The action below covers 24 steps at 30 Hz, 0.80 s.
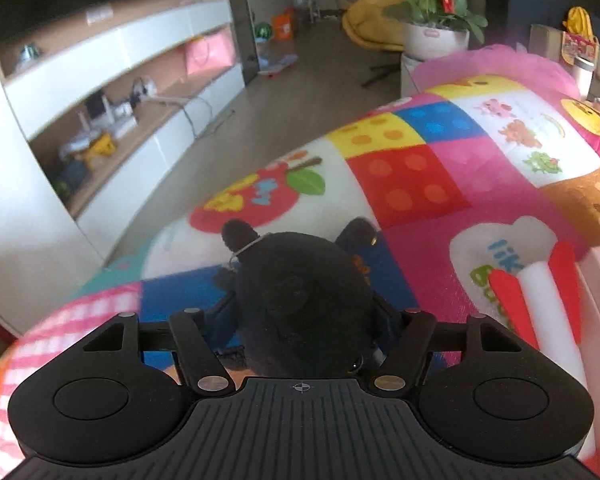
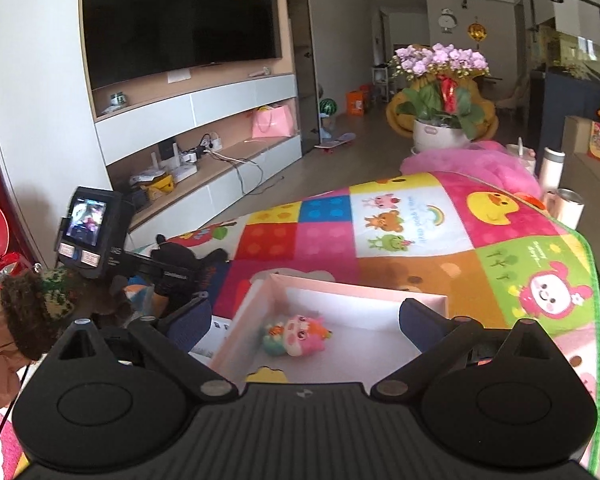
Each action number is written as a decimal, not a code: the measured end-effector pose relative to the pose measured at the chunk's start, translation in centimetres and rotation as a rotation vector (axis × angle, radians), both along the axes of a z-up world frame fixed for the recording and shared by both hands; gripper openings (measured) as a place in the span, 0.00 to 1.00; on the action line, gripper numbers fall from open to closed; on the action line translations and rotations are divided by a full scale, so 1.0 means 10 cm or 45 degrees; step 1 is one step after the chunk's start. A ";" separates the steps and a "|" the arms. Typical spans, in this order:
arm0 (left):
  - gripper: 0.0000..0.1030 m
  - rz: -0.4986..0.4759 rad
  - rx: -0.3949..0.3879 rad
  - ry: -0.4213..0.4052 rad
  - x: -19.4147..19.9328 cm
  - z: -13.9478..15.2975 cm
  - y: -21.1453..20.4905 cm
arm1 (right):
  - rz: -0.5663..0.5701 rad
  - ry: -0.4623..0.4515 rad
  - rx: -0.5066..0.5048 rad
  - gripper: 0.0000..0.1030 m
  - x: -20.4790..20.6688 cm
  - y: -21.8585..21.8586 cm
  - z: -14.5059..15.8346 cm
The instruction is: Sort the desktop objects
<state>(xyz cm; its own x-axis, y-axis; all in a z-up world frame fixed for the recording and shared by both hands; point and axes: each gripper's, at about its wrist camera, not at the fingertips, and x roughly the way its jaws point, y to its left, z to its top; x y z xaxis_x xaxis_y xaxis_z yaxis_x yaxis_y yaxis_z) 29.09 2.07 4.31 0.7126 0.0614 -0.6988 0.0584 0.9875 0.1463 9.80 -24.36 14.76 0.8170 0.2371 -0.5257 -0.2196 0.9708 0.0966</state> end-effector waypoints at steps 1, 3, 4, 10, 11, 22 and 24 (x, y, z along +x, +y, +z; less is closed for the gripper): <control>0.69 -0.022 0.001 -0.046 -0.12 0.11 0.00 | -0.002 -0.002 0.004 0.97 -0.02 -0.01 0.01; 0.69 -0.089 -0.067 -0.143 -0.49 0.38 0.04 | 0.007 -0.001 0.028 0.97 -0.10 -0.01 0.01; 0.69 -0.127 -0.112 -0.176 -0.67 0.48 0.05 | 0.015 0.000 0.036 0.97 -0.14 0.00 0.00; 0.70 -0.378 -0.324 -0.321 -2.14 0.84 0.13 | 0.092 -0.063 -0.077 0.97 -0.39 0.28 -0.12; 0.70 -0.398 -0.356 -0.314 -2.34 0.81 0.15 | 0.101 -0.064 -0.085 0.97 -0.41 0.31 -0.13; 0.88 -0.363 -0.374 -0.153 -3.29 -0.05 0.07 | 0.163 -0.049 -0.102 0.97 -0.59 0.60 -0.23; 0.92 -0.355 -0.326 -0.177 -3.35 -0.07 0.07 | 0.187 -0.079 -0.172 0.92 -0.67 0.69 -0.26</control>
